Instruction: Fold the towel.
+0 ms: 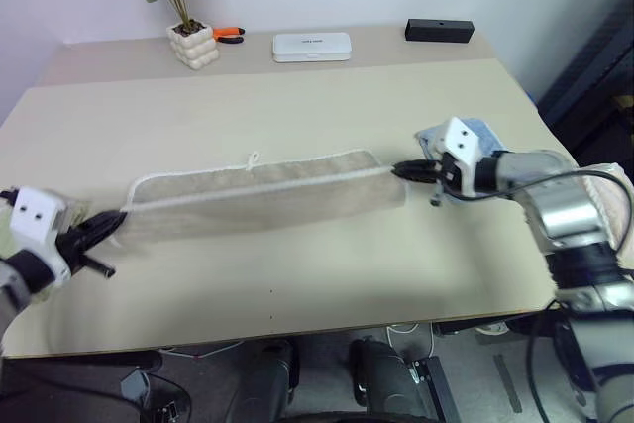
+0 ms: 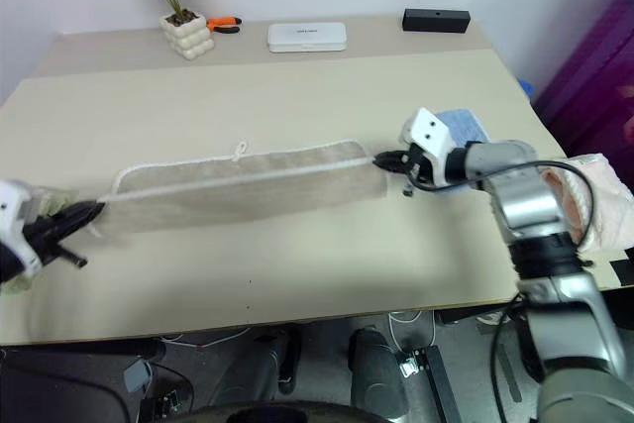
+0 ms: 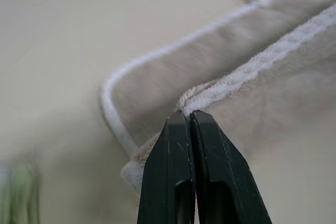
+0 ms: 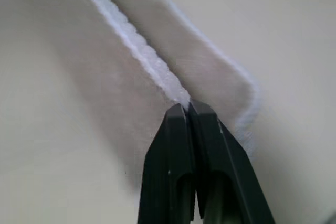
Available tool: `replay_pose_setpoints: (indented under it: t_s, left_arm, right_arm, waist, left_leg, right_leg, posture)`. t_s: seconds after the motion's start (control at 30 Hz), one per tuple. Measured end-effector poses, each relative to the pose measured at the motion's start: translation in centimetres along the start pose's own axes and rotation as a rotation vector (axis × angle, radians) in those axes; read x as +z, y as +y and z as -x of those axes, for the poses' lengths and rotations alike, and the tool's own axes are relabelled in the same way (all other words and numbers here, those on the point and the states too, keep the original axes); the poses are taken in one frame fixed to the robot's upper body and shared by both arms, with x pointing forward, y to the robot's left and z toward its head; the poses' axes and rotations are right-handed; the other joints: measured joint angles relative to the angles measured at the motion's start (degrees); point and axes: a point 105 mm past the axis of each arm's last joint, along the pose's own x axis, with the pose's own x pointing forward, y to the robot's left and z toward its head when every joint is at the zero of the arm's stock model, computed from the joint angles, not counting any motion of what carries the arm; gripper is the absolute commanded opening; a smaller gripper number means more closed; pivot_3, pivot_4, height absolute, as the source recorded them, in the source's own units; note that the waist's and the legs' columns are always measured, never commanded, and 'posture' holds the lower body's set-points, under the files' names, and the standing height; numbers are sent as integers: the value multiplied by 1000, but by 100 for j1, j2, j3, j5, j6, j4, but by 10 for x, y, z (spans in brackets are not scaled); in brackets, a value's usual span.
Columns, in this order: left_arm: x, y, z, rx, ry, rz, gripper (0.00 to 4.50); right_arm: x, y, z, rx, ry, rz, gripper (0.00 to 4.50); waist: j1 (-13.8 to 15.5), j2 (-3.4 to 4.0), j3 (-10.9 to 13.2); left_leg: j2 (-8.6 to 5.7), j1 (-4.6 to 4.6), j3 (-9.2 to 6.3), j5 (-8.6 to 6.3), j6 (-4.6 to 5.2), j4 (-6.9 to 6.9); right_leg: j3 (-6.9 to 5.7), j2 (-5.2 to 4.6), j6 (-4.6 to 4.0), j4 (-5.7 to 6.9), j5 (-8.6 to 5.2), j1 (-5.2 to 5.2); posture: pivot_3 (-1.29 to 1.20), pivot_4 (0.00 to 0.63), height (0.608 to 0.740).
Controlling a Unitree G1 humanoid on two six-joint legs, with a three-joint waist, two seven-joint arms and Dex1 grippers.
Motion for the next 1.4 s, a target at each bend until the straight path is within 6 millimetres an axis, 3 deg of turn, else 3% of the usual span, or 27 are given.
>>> replay_pose_setpoints:
  t_s: [0.17, 0.4, 0.43, 0.53, 0.73, 0.9, 0.93, 1.0, 1.07, 1.17, 1.3, 1.4]
  left_arm:
    - [-2, 13, -24, 33, -3, 0, 0]
    - [-17, 18, -36, 56, 21, 23, 0]
    - [-18, 18, -37, 56, 22, 30, 271]
    - [-19, 20, -37, 71, 18, 45, 1307]
    - [-17, 44, -28, 263, -48, 105, 4273]
    - [-7, 53, -16, 382, -163, 198, 4273]
    - [-4, 51, -15, 383, -181, 211, 4302]
    - [7, 37, -11, 351, -229, 201, 4310]
    - [16, 22, -10, 304, -250, 171, 4310]
    - [28, -37, -19, 77, -241, 52, 4310]
    - [27, -115, -31, -225, -222, -12, 4310]
    - [26, -150, -32, -364, -220, -34, 4310]
  right_arm:
    - [-3, -15, -22, -46, 0, -4, 36]
    - [-9, -19, -38, -57, 7, -3, 36]
    - [-9, -19, -39, -58, 7, -5, 7]
    - [-13, -22, -41, -85, 15, -14, 829]
    - [-9, -34, -33, -175, 7, 12, 3749]
    - [0, -40, -10, -260, -25, 46, 3749]
    - [-1, -38, -6, -266, -29, 26, 3966]
    - [-2, -25, 7, -256, -61, -87, 4472]
    - [-1, -9, 14, -228, -88, -200, 4472]
    - [-1, 27, 23, -171, -109, -416, 4472]
    - [-12, 61, 25, -179, -77, -698, 4472]
    - [-29, 79, 28, -208, -11, -868, 4472]
  waist:
    - [-15, 0, 0]
    - [-37, 0, 0]
    - [-37, 0, 0]
    - [-35, 0, 0]
    - [-31, 0, 0]
    - [-5, -1, -1]
    - [5, -1, -1]
    - [18, -3, -2]
    - [14, -3, -2]
    - [20, -1, -5]
    - [15, -4, -8]
    - [17, -2, -8]
  left_leg:
    - [-2, -2, 9, 0, 0, -11]
    - [-2, 0, 13, -1, 0, -11]
    - [-2, 0, 13, -1, 0, -12]
    - [-2, 0, 13, -1, 0, -11]
    - [-2, 0, 17, -1, 0, -11]
    - [-2, 0, 20, -2, 1, -8]
    - [-3, -1, 20, -2, 2, -7]
    - [-3, -1, 21, -4, 6, -6]
    - [-2, -1, 21, -5, 6, -4]
    - [-3, 2, 25, -7, 11, -5]
    - [0, 7, 34, -7, 11, -3]
    - [0, 7, 40, -7, 11, -4]
  right_leg:
    - [8, 4, 14, 5, 9, -13]
    - [16, 9, 16, 11, 11, -17]
    - [18, 10, 17, 12, 11, -18]
    - [21, 9, 17, 14, 11, -19]
    - [29, 10, 18, 19, 12, -25]
    - [34, 1, 21, 21, 14, -24]
    - [34, 0, 22, 20, 14, -23]
    - [43, -3, 22, 18, 14, -20]
    - [46, -3, 23, 19, 15, -20]
    - [54, -7, 22, 17, 14, -16]
    - [65, -2, 13, 17, 10, -15]
    - [67, -2, 5, 17, 5, -17]
  posture:
    - [0, 150, 740]
    - [0, 150, 740]
    - [0, 150, 740]
    - [0, 150, 740]
    - [0, 150, 740]
    - [0, 150, 740]
    - [0, 150, 740]
    - [0, 150, 740]
    - [0, 150, 740]
    - [0, 150, 740]
    - [0, 150, 740]
    - [0, 150, 740]
